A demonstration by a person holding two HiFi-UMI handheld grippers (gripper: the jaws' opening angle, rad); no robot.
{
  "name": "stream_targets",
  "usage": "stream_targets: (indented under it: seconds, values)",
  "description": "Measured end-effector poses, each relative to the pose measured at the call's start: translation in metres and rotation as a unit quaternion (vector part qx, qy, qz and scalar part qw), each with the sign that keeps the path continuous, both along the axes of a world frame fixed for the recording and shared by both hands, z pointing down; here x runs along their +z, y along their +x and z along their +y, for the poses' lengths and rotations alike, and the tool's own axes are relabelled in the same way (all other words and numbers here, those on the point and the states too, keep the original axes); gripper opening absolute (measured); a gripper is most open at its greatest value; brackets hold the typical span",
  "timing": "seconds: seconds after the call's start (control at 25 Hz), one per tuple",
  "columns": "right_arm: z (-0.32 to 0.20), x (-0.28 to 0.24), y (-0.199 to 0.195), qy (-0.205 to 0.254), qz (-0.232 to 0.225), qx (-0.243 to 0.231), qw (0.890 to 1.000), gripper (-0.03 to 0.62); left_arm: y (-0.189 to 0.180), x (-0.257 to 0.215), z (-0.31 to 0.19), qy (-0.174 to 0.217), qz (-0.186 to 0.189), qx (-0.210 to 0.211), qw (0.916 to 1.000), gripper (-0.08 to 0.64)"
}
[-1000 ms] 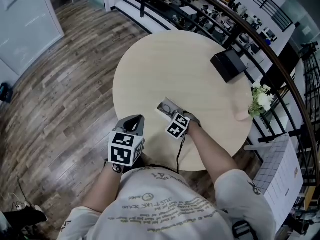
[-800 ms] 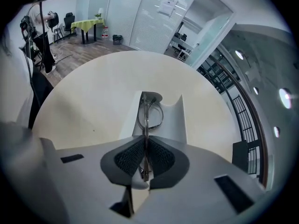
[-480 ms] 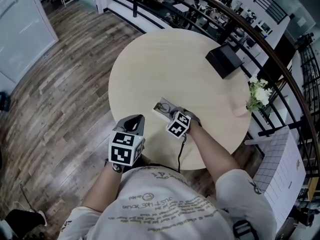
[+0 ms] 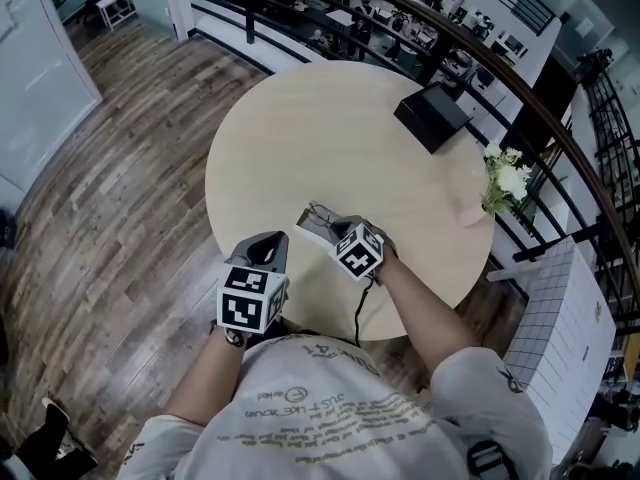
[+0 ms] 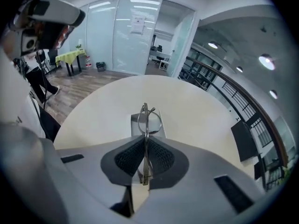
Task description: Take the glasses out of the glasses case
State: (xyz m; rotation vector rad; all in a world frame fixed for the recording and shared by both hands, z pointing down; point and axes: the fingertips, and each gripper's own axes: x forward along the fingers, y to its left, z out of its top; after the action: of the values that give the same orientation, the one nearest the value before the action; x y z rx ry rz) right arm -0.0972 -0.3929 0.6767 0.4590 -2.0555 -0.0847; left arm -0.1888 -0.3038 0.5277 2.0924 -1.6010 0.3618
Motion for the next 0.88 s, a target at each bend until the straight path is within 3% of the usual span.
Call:
stream_targets:
  seconds: [0.28, 0.52, 0.72, 0.88]
  values:
    - [0.009, -0.033, -0.013, -0.001, -0.059, 0.015, 0.998, 0.031, 0.005, -0.006, -0.01, 0.009, -0.001, 0.011, 0.9999, 0.012]
    - [0.008, -0.078, -0.015, 0.015, -0.139, 0.067, 0.988, 0.029, 0.016, -0.01, -0.018, 0.019, 0.0, 0.022, 0.9996, 0.012]
    - [0.0, -0.121, -0.008, 0.04, -0.211, 0.125, 0.969, 0.029, 0.021, -0.019, -0.027, 0.035, 0.008, 0.019, 0.9992, 0.012]
    - [-0.01, -0.157, 0.019, 0.077, -0.267, 0.195, 0.941, 0.029, 0.033, -0.021, -0.036, 0.039, 0.017, 0.031, 0.9986, 0.012]
